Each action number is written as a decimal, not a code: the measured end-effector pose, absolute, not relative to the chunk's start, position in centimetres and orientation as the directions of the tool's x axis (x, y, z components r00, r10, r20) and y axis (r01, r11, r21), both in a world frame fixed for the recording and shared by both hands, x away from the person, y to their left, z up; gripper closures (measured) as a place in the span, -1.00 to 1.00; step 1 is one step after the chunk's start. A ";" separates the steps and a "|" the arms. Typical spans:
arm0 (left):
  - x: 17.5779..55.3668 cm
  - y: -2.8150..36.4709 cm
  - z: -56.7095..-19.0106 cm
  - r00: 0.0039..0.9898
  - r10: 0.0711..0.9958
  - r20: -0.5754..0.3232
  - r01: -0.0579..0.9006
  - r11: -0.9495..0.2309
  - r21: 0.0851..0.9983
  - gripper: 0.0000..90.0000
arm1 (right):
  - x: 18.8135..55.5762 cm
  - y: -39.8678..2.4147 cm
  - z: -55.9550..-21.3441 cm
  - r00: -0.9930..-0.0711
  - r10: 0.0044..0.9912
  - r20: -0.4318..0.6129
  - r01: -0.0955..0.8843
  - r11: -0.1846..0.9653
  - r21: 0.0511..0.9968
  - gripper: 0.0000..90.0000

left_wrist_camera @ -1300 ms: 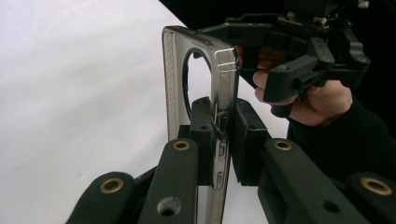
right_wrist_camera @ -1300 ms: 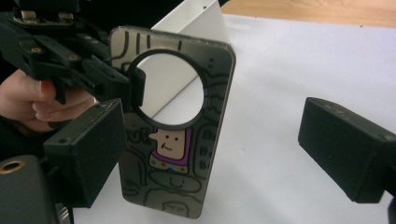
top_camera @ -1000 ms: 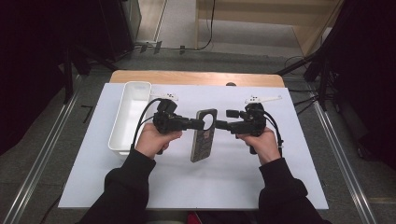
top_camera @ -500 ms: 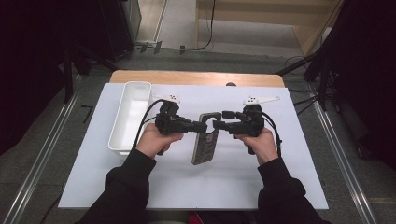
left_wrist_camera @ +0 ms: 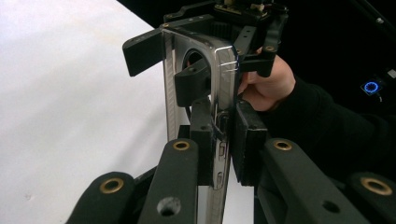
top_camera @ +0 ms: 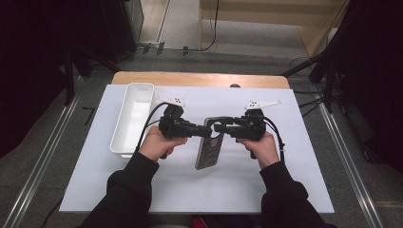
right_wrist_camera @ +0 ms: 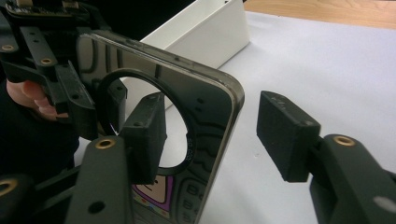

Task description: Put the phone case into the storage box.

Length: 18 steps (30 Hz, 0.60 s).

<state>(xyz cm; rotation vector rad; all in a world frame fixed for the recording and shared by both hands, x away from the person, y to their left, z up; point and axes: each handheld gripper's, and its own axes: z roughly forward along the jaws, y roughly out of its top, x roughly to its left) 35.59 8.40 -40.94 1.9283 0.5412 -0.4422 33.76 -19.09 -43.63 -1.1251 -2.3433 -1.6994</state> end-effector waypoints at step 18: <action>35.7 8.0 -41.3 0.841 0.154 -0.519 0.536 -0.364 0.762 0.77 | 33.6 -19.3 -44.2 -0.749 0.503 0.431 0.565 0.146 0.812 0.48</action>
